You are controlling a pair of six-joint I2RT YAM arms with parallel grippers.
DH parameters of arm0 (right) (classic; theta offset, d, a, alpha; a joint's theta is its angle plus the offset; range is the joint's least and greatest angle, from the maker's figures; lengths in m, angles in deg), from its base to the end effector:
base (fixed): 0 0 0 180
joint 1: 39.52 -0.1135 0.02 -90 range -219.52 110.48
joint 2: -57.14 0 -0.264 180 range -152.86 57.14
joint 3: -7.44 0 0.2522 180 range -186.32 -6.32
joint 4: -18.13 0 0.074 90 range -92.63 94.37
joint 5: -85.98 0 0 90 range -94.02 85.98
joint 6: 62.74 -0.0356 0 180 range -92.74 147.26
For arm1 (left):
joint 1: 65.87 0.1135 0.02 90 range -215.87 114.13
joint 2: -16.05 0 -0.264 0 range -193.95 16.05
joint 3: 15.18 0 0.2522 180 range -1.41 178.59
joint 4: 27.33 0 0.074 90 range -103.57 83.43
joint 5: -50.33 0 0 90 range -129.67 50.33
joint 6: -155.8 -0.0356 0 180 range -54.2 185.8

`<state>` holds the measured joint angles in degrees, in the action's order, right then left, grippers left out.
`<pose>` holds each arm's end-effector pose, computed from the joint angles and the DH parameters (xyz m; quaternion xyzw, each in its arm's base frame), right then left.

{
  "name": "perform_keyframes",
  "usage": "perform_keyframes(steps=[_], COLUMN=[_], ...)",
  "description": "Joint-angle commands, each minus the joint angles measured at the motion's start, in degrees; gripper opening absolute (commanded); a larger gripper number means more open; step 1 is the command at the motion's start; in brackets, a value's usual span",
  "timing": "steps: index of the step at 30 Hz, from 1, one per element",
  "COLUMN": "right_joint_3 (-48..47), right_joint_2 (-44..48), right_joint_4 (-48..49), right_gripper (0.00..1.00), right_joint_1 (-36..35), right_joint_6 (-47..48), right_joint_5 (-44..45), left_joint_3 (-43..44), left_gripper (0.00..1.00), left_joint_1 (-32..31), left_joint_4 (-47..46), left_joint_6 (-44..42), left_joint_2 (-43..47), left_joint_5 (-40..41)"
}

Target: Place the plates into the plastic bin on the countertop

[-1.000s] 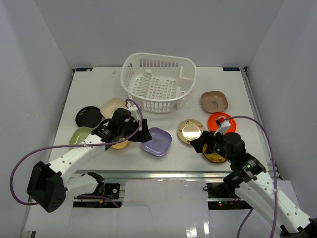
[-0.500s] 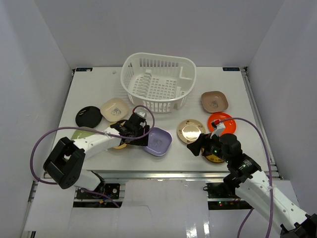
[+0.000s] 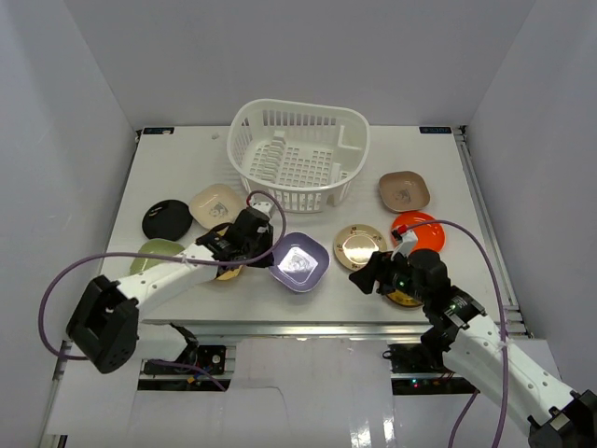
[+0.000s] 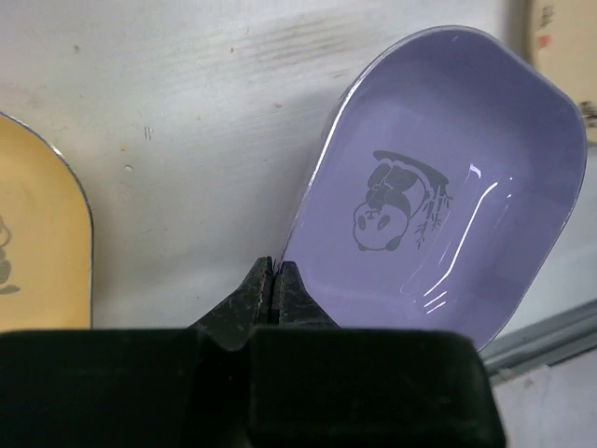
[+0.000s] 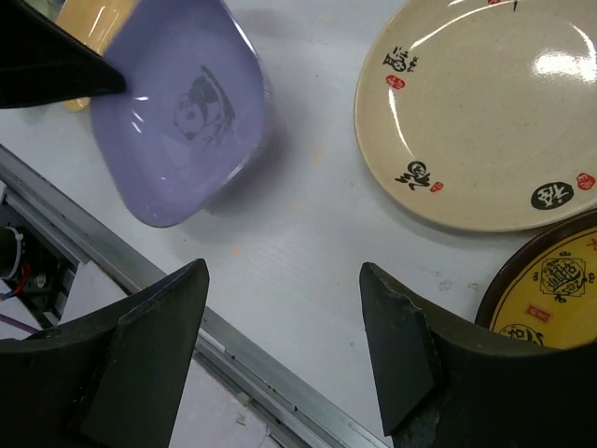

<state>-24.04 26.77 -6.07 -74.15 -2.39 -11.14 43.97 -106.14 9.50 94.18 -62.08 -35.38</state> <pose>0.1168 0.0860 0.2090 -0.0704 0.8304 0.3366 0.4383 0.2045 -0.1697 0.1993 0.0880 0.9512 -0.1361 0.2628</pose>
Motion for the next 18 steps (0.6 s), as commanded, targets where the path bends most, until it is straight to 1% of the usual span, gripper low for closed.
perform_keyframes(steps=[1, 4, 5, 7, 8, 9, 10, 12, 13, 14, 15, 16, 17, 18], right_joint_3=[-1.44, -0.66, -0.31, 0.66, 0.66, 0.49, -0.73, -3.71, -5.73, -10.02, -12.23, -14.43, -16.63, -21.61], right_joint_2=[-0.65, -1.27, -1.79, -4.76, -6.53, -8.37, -13.35, -19.61, -26.25, -29.8, -33.14, -40.14, -43.86, -47.29], right_joint_4=[3.58, 6.82, 7.96, 13.14, 14.99, 19.1, 21.31, 25.97, 27.12, 28.27, 29.67, 32.99, 34.5, 35.21], right_gripper=[0.72, 0.71, 0.71, 0.71, 0.71, 0.71, 0.72, 0.73, 0.74, 0.74, 0.76, 0.8, 0.82, 0.84], right_joint_1=[-0.35, -0.96, -1.75, -3.15, -5.6, -7.1, -11.29, -16.23, -19.04, -23.77, -25.38, -26.7, -28.46, -29.08], right_joint_6=[-1.02, -3.91, -4.71, -6.38, -8.13, -8.84, -9.54, -11.04, -11.31, -11.66, -12.96, -13.94, -14.81, -15.78], right_joint_5=[-1.06, -0.8, -0.45, 0.34, 2.17, 3.32, 6.73, 12.98, 19.96, 23.34, 25.55, 27.83, 28.99, 30.04], left_joint_3=[3.83, 6.81, 8.82, 11.12, 13.13, 14.02, 14.81, 17.53, 18.41, 19.21, 20.43, 21.14, 21.93, 22.81], left_gripper=[0.0, 0.0, 0.0, 0.0, 0.0, 0.0, 0.0, 0.0, 0.0, 0.0, 0.0, 0.0, 0.0, 0.0], left_joint_1=[-0.16, 0.02, 0.1, 0.28, 0.28, 0.37, 0.54, 0.72, 0.81, 0.9, 0.98, 1.16, 1.25, 1.25], left_joint_4=[1.35, 5.13, 6.88, 8.21, 9.0, 9.1, 9.1, 8.75, 8.4, 7.18, 6.12, 5.15, 3.66, 3.21], left_joint_6=[0.71, 0.8, 0.62, 0.45, 0.36, 0.45, 0.27, 0.1, 0.01, -0.25, -0.6, -1.04, -1.31, -1.57], left_joint_2=[9.99, 17.03, 18.52, 21.78, 22.66, 23.89, 24.33, 24.43, 24.17, 23.9, 23.73, 23.03, 22.5, 21.71], left_joint_5=[-0.87, 3.86, 7.1, 10.1, 13.43, 14.85, 16.26, 19.94, 20.92, 21.63, 21.98, 22.42, 22.51, 22.6])
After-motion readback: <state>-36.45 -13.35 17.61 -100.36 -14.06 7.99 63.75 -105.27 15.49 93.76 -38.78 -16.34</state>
